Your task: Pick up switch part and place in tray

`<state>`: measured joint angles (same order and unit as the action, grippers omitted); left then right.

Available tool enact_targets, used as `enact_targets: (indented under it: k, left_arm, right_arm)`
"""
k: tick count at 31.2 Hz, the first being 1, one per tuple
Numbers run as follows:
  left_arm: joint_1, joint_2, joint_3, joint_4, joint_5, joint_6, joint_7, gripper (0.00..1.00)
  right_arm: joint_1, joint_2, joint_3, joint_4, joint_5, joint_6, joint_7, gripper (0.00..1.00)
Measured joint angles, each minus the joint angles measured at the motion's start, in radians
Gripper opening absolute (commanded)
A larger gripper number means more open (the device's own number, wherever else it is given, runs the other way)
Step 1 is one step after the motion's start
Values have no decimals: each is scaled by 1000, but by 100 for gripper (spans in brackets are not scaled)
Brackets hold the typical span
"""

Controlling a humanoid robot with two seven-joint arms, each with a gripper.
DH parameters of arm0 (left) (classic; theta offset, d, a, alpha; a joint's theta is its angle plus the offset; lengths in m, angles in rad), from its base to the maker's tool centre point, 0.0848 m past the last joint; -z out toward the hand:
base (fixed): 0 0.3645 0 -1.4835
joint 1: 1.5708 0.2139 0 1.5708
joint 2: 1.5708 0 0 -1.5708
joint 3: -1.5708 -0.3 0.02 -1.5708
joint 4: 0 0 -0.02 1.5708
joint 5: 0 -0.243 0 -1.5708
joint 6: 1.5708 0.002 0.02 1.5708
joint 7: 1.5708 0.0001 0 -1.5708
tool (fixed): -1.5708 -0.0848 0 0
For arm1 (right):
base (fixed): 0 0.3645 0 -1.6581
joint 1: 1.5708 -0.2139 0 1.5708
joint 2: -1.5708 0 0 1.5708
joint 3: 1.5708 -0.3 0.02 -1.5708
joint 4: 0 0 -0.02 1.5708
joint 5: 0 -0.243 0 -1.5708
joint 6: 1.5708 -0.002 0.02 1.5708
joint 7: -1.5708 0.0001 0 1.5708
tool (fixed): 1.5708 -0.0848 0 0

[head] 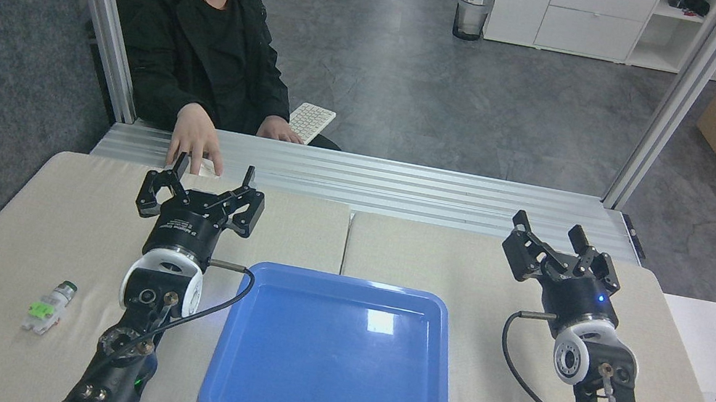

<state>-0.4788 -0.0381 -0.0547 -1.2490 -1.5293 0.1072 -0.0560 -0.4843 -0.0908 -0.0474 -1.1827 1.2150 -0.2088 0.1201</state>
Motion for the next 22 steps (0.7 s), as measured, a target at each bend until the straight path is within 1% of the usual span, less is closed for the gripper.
enact_targets:
  k: [8,11,14,22]
  left_arm:
    - [19,25,13,1,4,-1,5,100]
    - [39,44,20,8,8,-4,28,100]
    - [69,71,34,23,25,-7,61,100]
    - [143,161,80,91,128,-24,162,100]
  right_arm:
    - [0,0,0,0,-1,0,0,100]
    - [0,0,0,0,-1,0,0,100]
    - [0,0,0,0,-1,0,0,100]
    - [0,0,0,0,-1,0,0,100]
